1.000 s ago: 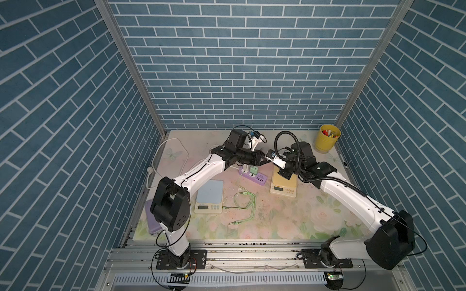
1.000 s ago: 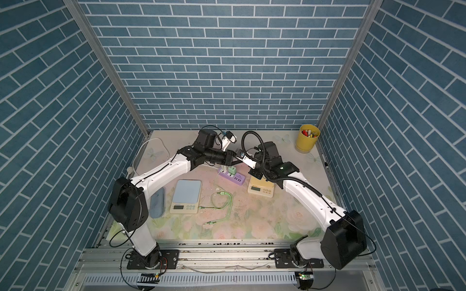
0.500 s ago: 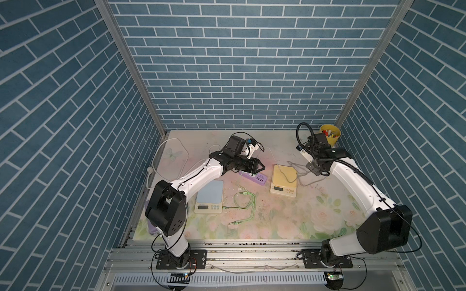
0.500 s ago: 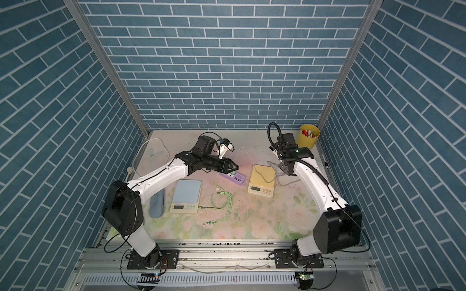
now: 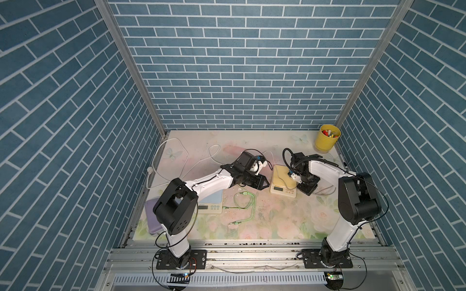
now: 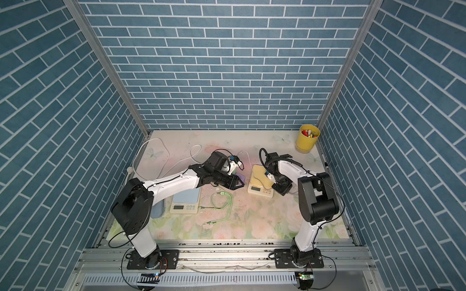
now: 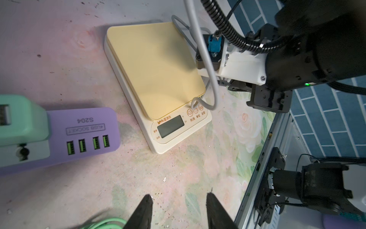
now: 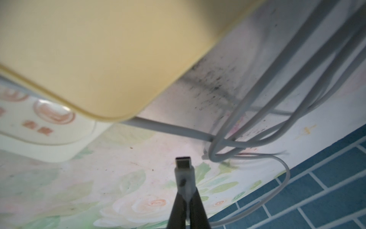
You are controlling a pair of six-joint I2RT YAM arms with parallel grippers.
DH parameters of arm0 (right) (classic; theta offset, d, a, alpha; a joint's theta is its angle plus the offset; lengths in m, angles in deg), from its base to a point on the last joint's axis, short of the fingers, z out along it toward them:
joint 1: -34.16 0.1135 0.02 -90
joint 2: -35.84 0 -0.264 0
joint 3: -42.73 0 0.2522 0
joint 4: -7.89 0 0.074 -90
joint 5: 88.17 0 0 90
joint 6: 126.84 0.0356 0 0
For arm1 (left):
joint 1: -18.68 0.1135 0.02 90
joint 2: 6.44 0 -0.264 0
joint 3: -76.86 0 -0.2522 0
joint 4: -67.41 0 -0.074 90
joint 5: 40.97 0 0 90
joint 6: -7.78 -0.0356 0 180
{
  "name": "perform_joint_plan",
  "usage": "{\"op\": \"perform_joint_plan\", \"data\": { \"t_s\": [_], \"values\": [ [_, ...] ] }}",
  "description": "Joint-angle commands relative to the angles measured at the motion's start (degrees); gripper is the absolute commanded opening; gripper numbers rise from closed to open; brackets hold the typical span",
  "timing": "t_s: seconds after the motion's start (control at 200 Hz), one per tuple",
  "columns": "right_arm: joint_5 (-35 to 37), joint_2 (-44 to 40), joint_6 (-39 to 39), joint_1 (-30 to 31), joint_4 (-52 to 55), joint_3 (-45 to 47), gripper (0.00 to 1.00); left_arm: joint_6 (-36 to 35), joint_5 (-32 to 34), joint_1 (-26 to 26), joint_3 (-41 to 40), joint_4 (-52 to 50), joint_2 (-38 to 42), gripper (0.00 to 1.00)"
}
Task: Charge the electronic scale
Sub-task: Move the electronic scale to the center of the board.
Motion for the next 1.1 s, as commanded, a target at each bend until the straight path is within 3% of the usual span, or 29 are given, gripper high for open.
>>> {"op": "perform_joint_plan", "data": {
  "t_s": [0.0,0.125,0.29,0.38,0.64,0.725,0.91,1.095],
  "values": [
    [-3.3,-1.7,5.1,0.1,1.8,0.4,0.00,0.0,4.2,-2.2,-0.8,4.6,-2.6,0.47],
    [-4.4,-2.4,9.5,0.0,-1.1,-1.8,0.00,1.1,8.7,-3.9,-2.3,8.9,-4.4,0.47],
    [-3.8,-3.3,12.9,-1.0,-7.0,-8.0,0.00,-0.9,23.4,-8.0,-7.0,14.1,-4.0,0.47],
    [-3.0,-1.0,13.6,-2.1,-9.0,-13.2,0.00,1.0,27.7,-9.1,-8.1,17.0,-5.4,0.47],
    [-7.4,21.0,12.0,-5.4,-1.8,-39.8,0.00,5.1,32.9,-10.6,-7.9,22.2,-8.0,0.46],
    [-9.5,26.8,11.6,-5.5,-0.2,-44.6,0.00,4.9,33.2,-11.4,-8.6,22.9,-8.0,0.45],
    [-12.9,30.8,11.1,-5.3,0.5,-44.4,0.00,3.6,34.7,-14.6,-11.3,24.1,-6.9,0.45],
    [-15.7,26.5,9.5,-2.2,-1.5,-34.4,0.00,4.5,37.7,-17.8,-14.7,23.0,-4.0,0.46]
  ]
}}
